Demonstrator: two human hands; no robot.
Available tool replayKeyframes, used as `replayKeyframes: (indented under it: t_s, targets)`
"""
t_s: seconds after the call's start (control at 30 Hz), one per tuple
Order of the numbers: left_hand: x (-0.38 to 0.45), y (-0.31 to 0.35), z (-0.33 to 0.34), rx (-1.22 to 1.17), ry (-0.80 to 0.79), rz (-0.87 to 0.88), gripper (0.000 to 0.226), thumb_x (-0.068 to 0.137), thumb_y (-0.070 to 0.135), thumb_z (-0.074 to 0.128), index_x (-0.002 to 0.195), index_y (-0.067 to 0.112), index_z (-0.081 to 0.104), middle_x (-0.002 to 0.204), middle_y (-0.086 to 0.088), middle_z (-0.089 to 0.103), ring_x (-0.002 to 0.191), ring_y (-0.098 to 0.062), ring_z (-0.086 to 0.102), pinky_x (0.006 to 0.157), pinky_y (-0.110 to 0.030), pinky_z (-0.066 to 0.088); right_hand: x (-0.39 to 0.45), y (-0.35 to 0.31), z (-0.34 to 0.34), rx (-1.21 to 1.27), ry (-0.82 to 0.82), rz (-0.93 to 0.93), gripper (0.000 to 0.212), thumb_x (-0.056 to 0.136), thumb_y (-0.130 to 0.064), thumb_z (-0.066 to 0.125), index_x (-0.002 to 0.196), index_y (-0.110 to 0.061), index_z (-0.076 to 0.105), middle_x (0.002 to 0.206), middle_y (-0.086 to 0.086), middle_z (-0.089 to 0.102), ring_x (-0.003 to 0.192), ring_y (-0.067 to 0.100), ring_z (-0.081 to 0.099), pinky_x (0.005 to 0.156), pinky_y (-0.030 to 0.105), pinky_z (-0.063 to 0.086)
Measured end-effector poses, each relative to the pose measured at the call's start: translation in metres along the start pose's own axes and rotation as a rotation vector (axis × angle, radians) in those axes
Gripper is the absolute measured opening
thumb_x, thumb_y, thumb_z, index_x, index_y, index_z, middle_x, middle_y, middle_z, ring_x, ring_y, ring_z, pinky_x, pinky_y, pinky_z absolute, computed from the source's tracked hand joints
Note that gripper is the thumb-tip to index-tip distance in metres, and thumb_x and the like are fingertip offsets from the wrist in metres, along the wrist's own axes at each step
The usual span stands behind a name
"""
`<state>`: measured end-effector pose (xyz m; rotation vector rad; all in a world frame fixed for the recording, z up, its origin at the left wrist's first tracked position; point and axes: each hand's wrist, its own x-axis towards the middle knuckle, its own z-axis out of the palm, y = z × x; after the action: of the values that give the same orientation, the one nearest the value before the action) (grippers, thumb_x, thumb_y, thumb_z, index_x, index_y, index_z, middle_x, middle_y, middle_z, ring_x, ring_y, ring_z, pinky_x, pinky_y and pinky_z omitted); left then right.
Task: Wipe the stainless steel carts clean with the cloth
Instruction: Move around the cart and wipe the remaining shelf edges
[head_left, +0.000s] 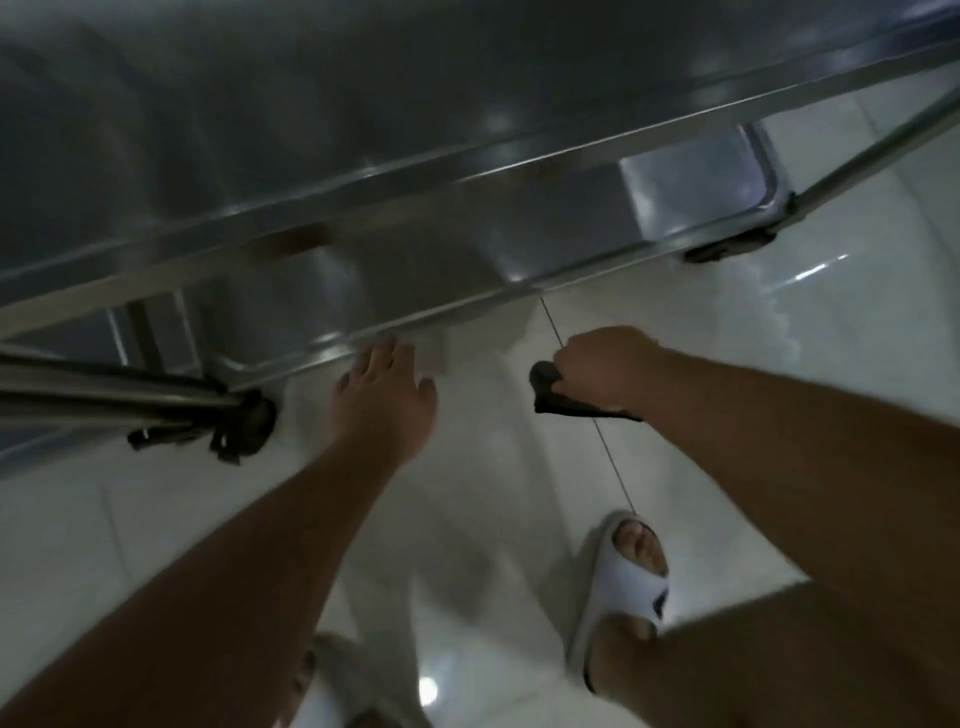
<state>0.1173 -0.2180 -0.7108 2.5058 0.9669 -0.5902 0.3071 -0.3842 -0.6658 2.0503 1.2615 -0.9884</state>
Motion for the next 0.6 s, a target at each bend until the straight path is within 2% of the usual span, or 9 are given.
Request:
replayKeyframes:
  t_s: [0.1,0.17,0.3,0.43,0.5,0.6]
  targets:
    - [-0.055,-0.004,-0.018,0.025,-0.136,-0.027,0.059,0.107,0.043,0.044,0.160,0.018,0.039,0.168,-0.006,0.036,0.154,-0.028,0.031,0.120,-0.044,0.030,-0.041,-0.038,0.003,0.111,-0.081,0.009,0.038,0.110,-0.034,0.039,0.127,-0.009,0.062,0.123,0.011,0.062,0.108,0.031,0.063,0.082,0.037,0.048]
    - [-0.097,-0.007,-0.034,0.040,-0.198,-0.026,0.056,0.106,0.042,0.044,0.156,0.018,0.043,0.162,-0.007,0.044,0.149,-0.028,0.038,0.117,-0.044,0.034,-0.075,-0.061,0.000,0.146,-0.075,-0.021,0.036,0.110,-0.033,0.040,0.123,-0.010,0.064,0.118,0.011,0.063,0.104,0.032,0.064,0.083,0.039,0.050]
    - [-0.180,-0.012,-0.076,0.044,-0.342,-0.066,0.054,0.107,0.039,0.038,0.156,0.017,0.042,0.158,-0.008,0.047,0.142,-0.028,0.045,0.113,-0.045,0.038,-0.154,-0.102,-0.011,0.162,-0.055,-0.067,0.035,0.109,-0.035,0.043,0.118,-0.009,0.064,0.112,0.011,0.064,0.097,0.031,0.065,0.083,0.041,0.053]
    - [-0.255,-0.018,-0.124,0.000,-0.363,-0.107,0.047,0.106,0.035,0.038,0.148,0.015,0.048,0.149,-0.007,0.052,0.137,-0.027,0.048,0.109,-0.043,0.038,-0.229,-0.139,-0.037,0.175,-0.104,-0.066,0.033,0.109,-0.036,0.042,0.115,-0.010,0.063,0.110,0.009,0.063,0.090,0.028,0.061,0.071,0.037,0.043]
    - [-0.288,-0.021,-0.156,-0.008,-0.379,-0.121,0.046,0.107,0.037,0.039,0.146,0.016,0.048,0.148,-0.006,0.051,0.138,-0.026,0.046,0.111,-0.043,0.037,-0.265,-0.156,-0.057,0.140,-0.140,-0.070,0.032,0.109,-0.034,0.041,0.116,-0.010,0.062,0.109,0.008,0.061,0.091,0.027,0.060,0.072,0.036,0.041]
    - [-0.337,-0.027,-0.208,0.017,-0.332,-0.095,0.044,0.105,0.034,0.041,0.144,0.015,0.050,0.143,-0.007,0.055,0.133,-0.027,0.049,0.107,-0.042,0.040,-0.318,-0.177,-0.090,0.097,-0.102,-0.060,0.034,0.109,-0.035,0.041,0.120,-0.010,0.061,0.118,0.010,0.060,0.102,0.029,0.062,0.076,0.035,0.041]
